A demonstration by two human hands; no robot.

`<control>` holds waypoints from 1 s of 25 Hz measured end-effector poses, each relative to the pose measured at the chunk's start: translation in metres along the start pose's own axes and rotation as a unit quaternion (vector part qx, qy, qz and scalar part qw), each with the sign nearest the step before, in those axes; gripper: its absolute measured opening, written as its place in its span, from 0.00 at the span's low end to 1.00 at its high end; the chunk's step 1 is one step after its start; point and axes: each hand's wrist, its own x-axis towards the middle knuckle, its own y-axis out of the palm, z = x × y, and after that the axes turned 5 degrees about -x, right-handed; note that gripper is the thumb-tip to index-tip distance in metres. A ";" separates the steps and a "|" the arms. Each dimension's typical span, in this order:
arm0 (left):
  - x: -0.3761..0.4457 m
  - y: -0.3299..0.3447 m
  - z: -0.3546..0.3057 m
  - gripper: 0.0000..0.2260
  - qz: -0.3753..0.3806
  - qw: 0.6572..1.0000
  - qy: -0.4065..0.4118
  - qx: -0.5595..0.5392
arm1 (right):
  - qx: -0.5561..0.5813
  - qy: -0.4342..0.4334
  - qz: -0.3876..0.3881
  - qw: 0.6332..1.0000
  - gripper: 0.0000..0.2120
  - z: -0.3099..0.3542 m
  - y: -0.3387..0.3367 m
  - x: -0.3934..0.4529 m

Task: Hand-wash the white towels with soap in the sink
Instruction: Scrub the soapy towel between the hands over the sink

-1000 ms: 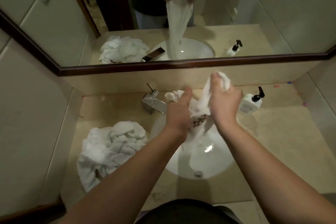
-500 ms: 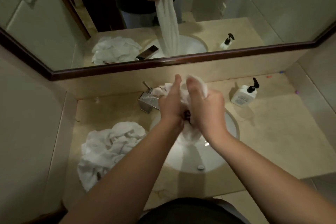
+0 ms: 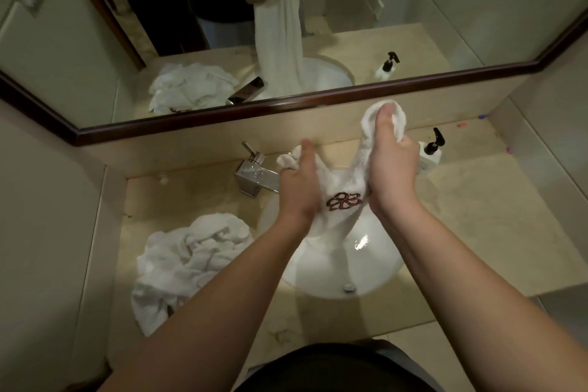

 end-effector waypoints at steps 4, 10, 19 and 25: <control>-0.010 0.023 -0.012 0.20 0.029 0.997 -0.009 -0.070 | -0.082 -0.114 0.047 0.989 0.29 -0.016 0.011 -0.021; 0.002 0.043 -0.003 0.20 0.003 1.000 0.012 -0.018 | -0.105 -0.156 0.052 0.981 0.28 -0.021 0.001 -0.004; -0.004 0.080 0.004 0.21 -0.032 0.999 -0.016 -0.039 | -0.118 -0.178 0.138 0.967 0.26 -0.022 -0.030 0.023; -0.012 0.108 0.009 0.21 -0.058 0.994 -0.015 -0.093 | -0.092 -0.167 0.141 0.971 0.26 -0.021 -0.048 0.047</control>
